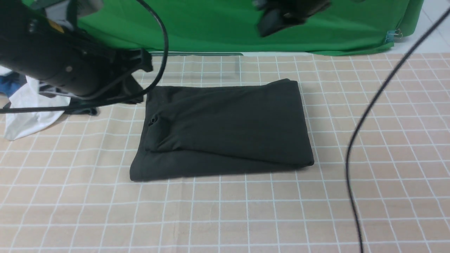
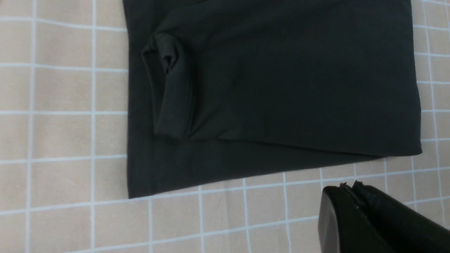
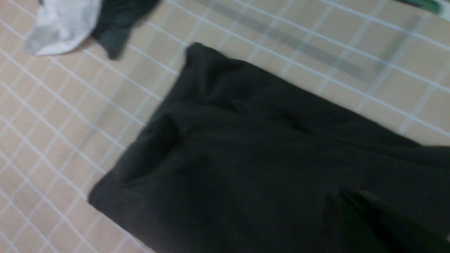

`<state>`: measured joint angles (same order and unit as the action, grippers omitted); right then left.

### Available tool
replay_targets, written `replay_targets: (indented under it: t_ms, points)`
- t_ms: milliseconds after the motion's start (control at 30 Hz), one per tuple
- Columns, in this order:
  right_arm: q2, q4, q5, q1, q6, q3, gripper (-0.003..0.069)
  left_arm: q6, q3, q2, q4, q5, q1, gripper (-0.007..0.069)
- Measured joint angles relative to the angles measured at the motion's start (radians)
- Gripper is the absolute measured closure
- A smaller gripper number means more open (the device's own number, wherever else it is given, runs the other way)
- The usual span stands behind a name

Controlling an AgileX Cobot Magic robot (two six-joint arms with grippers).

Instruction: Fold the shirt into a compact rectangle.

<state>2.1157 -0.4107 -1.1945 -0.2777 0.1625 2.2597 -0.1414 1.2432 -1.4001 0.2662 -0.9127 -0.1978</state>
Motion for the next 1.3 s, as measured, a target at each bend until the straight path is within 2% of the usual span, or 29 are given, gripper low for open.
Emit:
replay_targets:
  t_ms: [167,567,767,1033,1300]
  points:
    - [-0.114,0.069,-0.014,0.043,0.026,-0.140,0.0620,-0.005,0.059,-0.145,0.028,0.001,0.000,0.0612]
    - [-0.408,0.074,-0.016,0.045,0.129,-0.558,0.0620,-0.005,0.368,-0.616,0.034,0.023,0.000,0.0612]
    - [-0.475,0.074,-0.005,0.045,0.152,-0.634,0.0620,-0.050,0.423,-0.766,-0.032,0.092,0.016,0.0612]
    - [-0.496,0.074,0.003,0.045,0.157,-0.652,0.0620,-0.118,0.432,-0.784,-0.012,0.145,0.104,0.0611]
    - [-0.491,0.073,0.050,0.045,0.122,-0.652,0.0620,-0.027,0.430,-0.626,-0.012,0.039,0.154,0.0611]
